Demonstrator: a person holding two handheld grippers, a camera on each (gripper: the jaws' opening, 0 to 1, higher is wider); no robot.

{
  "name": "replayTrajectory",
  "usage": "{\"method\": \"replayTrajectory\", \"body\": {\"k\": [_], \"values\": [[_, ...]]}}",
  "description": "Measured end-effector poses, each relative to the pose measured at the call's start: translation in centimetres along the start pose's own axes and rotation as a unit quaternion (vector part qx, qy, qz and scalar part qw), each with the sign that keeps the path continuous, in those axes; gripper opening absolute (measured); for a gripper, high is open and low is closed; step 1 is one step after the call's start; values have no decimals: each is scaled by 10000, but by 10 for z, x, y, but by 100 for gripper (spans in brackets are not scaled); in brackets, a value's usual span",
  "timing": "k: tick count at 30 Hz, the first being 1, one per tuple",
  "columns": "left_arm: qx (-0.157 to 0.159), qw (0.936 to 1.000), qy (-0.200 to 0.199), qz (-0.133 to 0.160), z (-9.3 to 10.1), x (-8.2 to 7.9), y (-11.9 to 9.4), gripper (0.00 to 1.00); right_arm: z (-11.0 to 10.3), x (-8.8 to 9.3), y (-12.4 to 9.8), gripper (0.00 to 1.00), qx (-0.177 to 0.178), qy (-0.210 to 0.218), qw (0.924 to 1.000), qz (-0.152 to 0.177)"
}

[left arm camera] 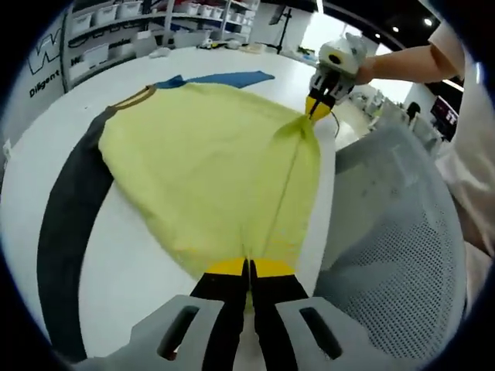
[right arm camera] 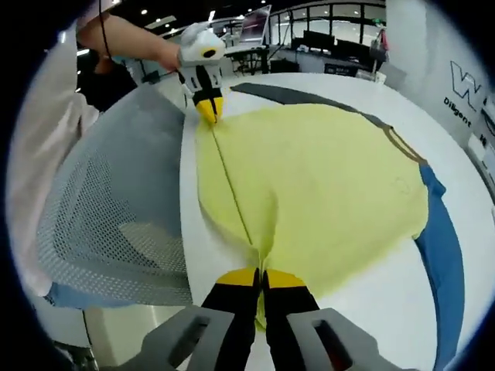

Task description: Fold the garment on the visible template until the final outline fits inside the template.

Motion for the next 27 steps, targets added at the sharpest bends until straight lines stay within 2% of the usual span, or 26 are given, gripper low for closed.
{"method": "replayTrajectory", "body": {"k": [2,3,4,6,8,11,15,17,19,21,23,25,27], "values": [[51,10000,-32,14,3,2,-2,0,-7,1,-2,0,-36,-152,9999,-17],[67,10000,-15,17,4,3,-3,0,-10,2,-3,0,-28,-421,9991,-84],[95,10000,-6,31,5,4,-4,0,-17,9,-5,0,-60,-799,9964,-284],[158,9998,-3,86,8,5,-6,0,-25,20,-4,0,-168,-841,9948,-546],[266,9996,-13,40,13,9,-7,0,-26,25,-2,0,-139,-850,9946,-576],[384,9993,20,-38,19,13,-8,0,-27,36,-3,0,-164,-731,9946,-721],[451,9987,73,-218,22,20,-12,0,-33,43,-11,0,-305,-518,9954,-748],[408,9991,-7,-144,18,19,-15,0,-27,38,-19,0,-120,-286,9981,-524],[305,9994,-160,72,14,12,-19,0,-17,33,-27,0,55,79,9997,-235],[-46,9996,-169,221,1,8,-21,0,-1,31,-34,0,416,287,9987,-37],[-160,9989,-324,292,-6,7,-22,3,7,34,-34,0,518,570,9970,19],[-180,9987,-338,338,-7,5,-22,7,15,40,-29,7,623,746,9953,-2],[-213,9987,-373,288,-9,7,-20,11,19,45,-22,8,662,842,9942,-34]]}}
Point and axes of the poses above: the point that each gripper's makers call its tool centre point, and the gripper's own axes: y roughly forward along the fingers, z roughly to its right, x roughly out of its underside, the point moved 1 cm from there along -y, roughly backward along the fingers, and after that the axes turned 3 degrees about -x, right-handed, at the moved point
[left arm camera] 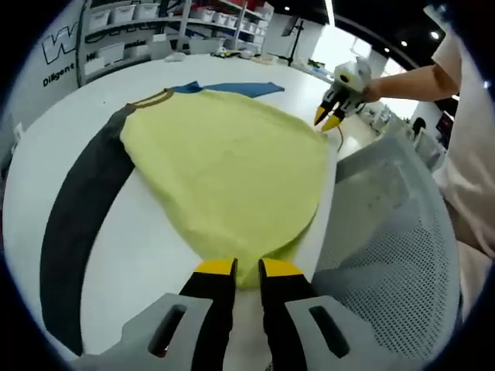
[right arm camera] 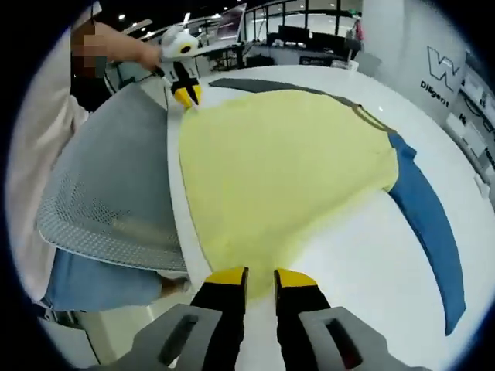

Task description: Fold the garment on the visible template until the final outline fits inside the template.

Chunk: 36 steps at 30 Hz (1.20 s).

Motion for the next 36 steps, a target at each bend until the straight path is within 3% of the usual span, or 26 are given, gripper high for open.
{"method": "replayTrajectory", "body": {"k": [3,4,5,6,8,10,12,15,18,20,23,26,30,31,36], "values": [[112,9999,-75,-75,6,4,4,8,-3,5,8,6,9,-96,9999,-107],[222,9996,-71,-171,11,8,4,5,-8,6,9,4,-18,-179,9997,-181],[327,9987,52,-379,17,17,5,0,-5,0,8,2,97,-438,9990,-44],[314,9982,130,-490,18,21,6,0,-7,4,7,2,55,-264,9995,-132],[399,9980,77,-479,21,25,8,0,-9,6,6,0,-25,-221,9996,-167],[499,9978,-12,-446,23,25,6,0,-15,15,3,0,-203,-420,9979,-457],[482,9979,-5,-438,19,23,3,0,-13,17,-1,0,-253,-306,9978,-534],[327,9991,-251,-52,3,5,-3,0,2,6,-9,0,-63,-16,9998,-209],[181,9981,-518,269,-16,-13,-12,0,23,-2,-18,0,121,185,9997,-40],[36,9981,-541,305,-31,-19,-18,0,34,-6,-19,1,168,277,9995,37],[125,9971,-578,474,-40,-29,-26,1,60,-13,-24,5,400,398,9983,134],[-218,9982,-394,397,-64,-30,-28,4,89,-19,-27,11,726,474,9959,245],[-632,9964,-357,432,-97,-34,-25,16,136,-28,-29,14,1122,615,9910,386],[-791,9952,-358,455,-109,-37,-23,17,140,-29,-29,15,1143,632,9906,397],[-1400,9886,-346,432,-157,-49,-19,20,202,-40,-31,21,1649,906,9803,593]]}}
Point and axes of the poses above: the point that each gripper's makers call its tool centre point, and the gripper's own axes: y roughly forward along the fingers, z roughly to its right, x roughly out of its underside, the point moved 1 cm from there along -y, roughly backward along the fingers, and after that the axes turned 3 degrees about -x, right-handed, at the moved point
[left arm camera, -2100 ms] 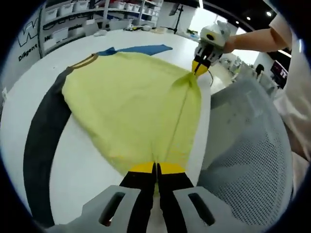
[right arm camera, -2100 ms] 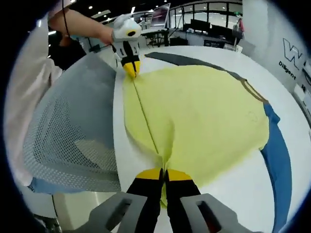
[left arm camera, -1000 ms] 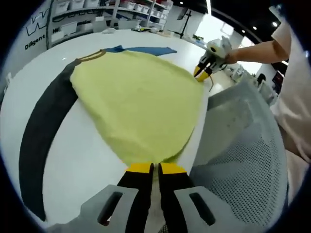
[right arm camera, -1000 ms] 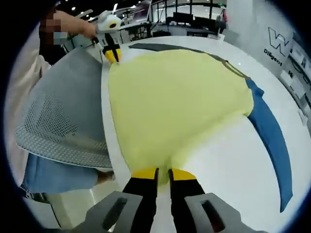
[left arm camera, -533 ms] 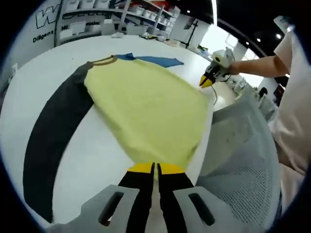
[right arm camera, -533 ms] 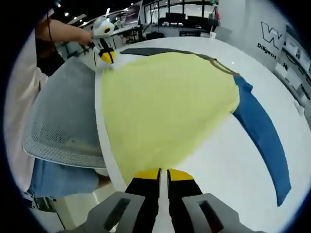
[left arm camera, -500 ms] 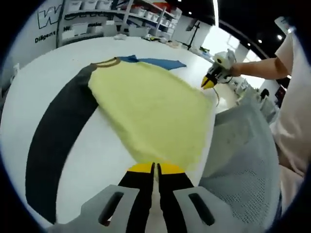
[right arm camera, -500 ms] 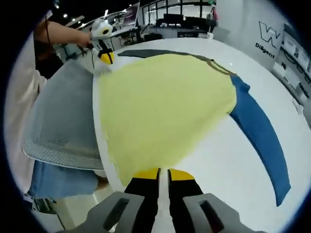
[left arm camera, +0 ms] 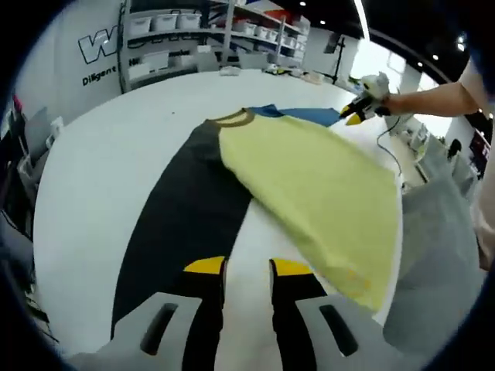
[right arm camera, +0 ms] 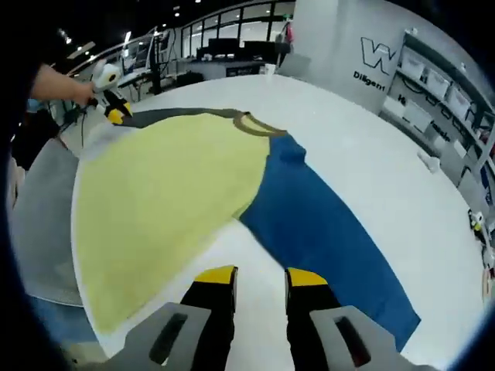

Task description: Fold the garment on the visible template until the final outline fits inside the template.

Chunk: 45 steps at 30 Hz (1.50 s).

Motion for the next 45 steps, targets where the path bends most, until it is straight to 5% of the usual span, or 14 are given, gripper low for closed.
{"method": "replayTrajectory", "body": {"k": [7,15,27,34,37,41,45], "values": [[-419,9989,-227,-21,-49,-19,24,24,53,-17,27,24,252,88,9996,-68],[-613,9977,-222,-208,-78,-33,50,28,81,-28,52,29,247,210,9993,-191],[-566,9974,-319,-316,-91,-39,69,28,86,-29,66,28,95,324,9993,-169],[-544,9961,-318,-616,-90,-31,77,21,88,-27,71,23,-29,467,9988,-141],[-522,9966,-331,-539,-91,-34,78,19,82,-27,72,15,-183,483,9986,-93],[-526,9962,-337,-603,-89,-32,77,5,86,-22,69,2,-29,404,9991,-120],[-594,9958,-405,-567,-83,-33,75,4,91,-17,64,0,69,324,9993,-158]]}}
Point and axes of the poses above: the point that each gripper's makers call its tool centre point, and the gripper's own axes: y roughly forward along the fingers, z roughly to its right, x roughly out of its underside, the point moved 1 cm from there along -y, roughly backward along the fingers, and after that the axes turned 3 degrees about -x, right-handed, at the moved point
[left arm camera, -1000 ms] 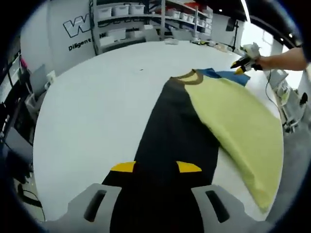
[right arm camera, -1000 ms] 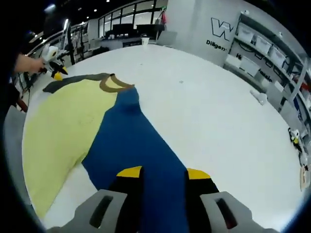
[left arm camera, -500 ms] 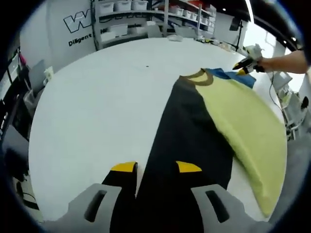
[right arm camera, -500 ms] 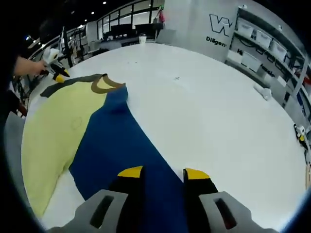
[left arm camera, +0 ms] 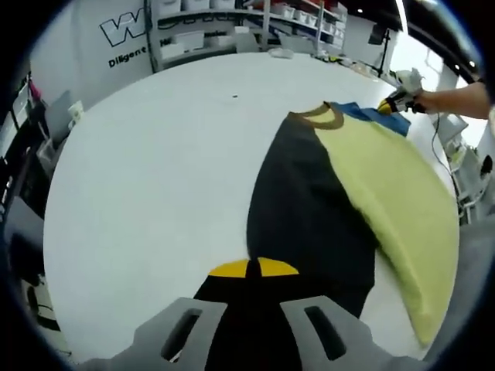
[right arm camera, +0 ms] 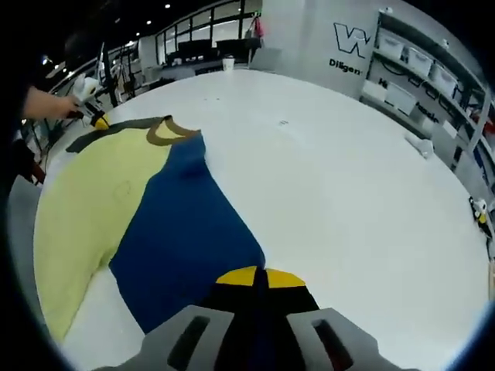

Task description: Fold the garment on the visible template until the final outline fits inside the template.

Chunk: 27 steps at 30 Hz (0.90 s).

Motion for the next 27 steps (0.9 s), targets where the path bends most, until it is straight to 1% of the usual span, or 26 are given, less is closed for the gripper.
{"method": "replayTrajectory", "body": {"k": [1,3,5,8,11,12,13,14,15,16,17,18,21,22,24,25,27], "values": [[-38,10000,-20,-2,0,1,0,4,3,0,0,0,49,-62,10000,8],[-127,9999,-56,3,-3,2,-1,4,6,3,-2,0,124,-32,9999,10],[-246,9995,-188,6,-7,6,-4,4,7,3,-2,0,209,-37,9998,25],[-367,9990,-257,44,-11,11,-11,4,8,4,-2,0,288,-10,9996,32],[-370,9988,-325,56,-8,12,-15,4,9,4,-1,0,356,112,9993,50],[-346,9990,-289,64,-7,11,-14,4,9,4,0,0,345,158,9993,50],[-322,9994,-112,42,-5,10,-14,5,9,4,0,0,320,147,9994,46],[-385,9992,-63,31,-7,9,-15,7,9,4,0,0,295,138,9995,28],[-404,9991,-96,40,-9,7,-14,11,8,3,0,0,276,97,9996,-33],[-399,9991,-114,50,-12,5,-13,16,9,3,0,0,302,-2,9995,-91],[-364,9992,-158,100,-11,0,-13,20,9,3,1,0,302,-43,9995,-112],[-252,9993,-169,218,-8,-8,-11,22,9,2,2,0,282,-29,9995,-111],[-163,9994,88,279,0,-31,-5,21,11,1,2,0,289,-4,9995,-113],[-40,9992,141,365,7,-43,-1,21,11,1,2,0,285,-1,9995,-106],[96,9988,221,423,16,-58,6,21,11,1,2,0,285,-8,9995,-106],[206,9983,289,465,23,-68,12,20,11,1,2,0,281,-18,9995,-108],[283,9978,352,484,30,-80,20,18,11,1,2,0,280,-39,9995,-113]]}}
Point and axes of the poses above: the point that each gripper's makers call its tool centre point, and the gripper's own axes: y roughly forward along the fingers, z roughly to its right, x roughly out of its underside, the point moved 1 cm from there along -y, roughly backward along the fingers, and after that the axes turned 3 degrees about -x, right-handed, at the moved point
